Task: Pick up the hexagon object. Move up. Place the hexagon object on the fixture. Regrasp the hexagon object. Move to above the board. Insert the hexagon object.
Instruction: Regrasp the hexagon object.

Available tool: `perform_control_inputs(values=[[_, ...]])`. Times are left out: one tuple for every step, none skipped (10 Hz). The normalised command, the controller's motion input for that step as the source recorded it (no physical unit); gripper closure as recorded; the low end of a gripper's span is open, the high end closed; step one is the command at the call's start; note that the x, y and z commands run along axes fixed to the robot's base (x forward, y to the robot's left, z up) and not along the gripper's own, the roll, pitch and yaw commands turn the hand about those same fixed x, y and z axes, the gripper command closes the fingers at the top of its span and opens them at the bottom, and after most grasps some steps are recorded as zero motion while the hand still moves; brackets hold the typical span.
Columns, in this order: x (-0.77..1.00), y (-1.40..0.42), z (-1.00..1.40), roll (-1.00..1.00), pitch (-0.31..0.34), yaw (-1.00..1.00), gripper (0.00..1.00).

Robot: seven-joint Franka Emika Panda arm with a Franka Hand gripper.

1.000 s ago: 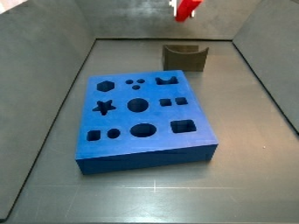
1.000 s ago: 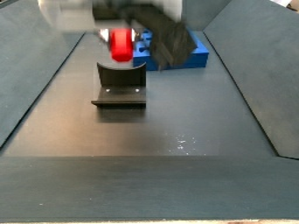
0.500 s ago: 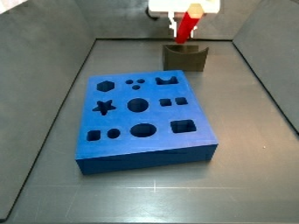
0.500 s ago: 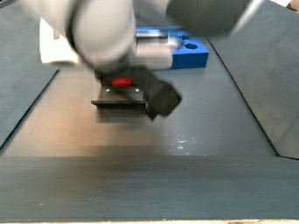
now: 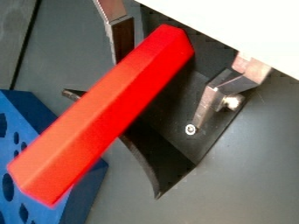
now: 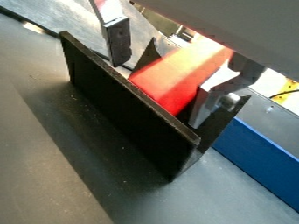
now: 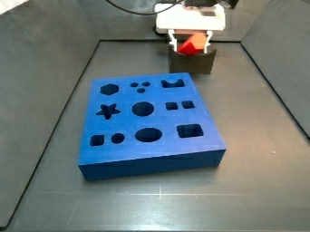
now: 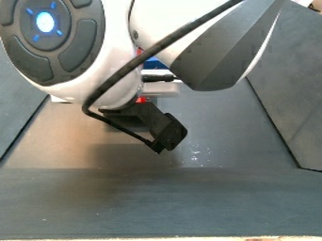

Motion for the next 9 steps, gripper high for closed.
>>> perform_control_inputs(values=[[-0.01,0.0,1.0,-0.01,-0.051,0.0,0.0],[-0.02,0.0,1.0,0.01,-0.044,0.01,0.0],[-0.03,0.0,1.0,0.03,-0.02,0.03,0.0],[-0.03,0.0,1.0,0.03,-0.003,0.04,0.0],[-0.03,0.0,0.92,0.04,0.042,0.05,0.0],[-0.03,0.0,0.8,0.04,0.057,0.04,0.0],[-0.03,0.0,0.57,0.05,0.086,0.03,0.0],[-0.03,0.0,0.4,0.05,0.1,0.01,0.0],[-0.03,0.0,0.22,0.04,0.106,0.0,0.0]])
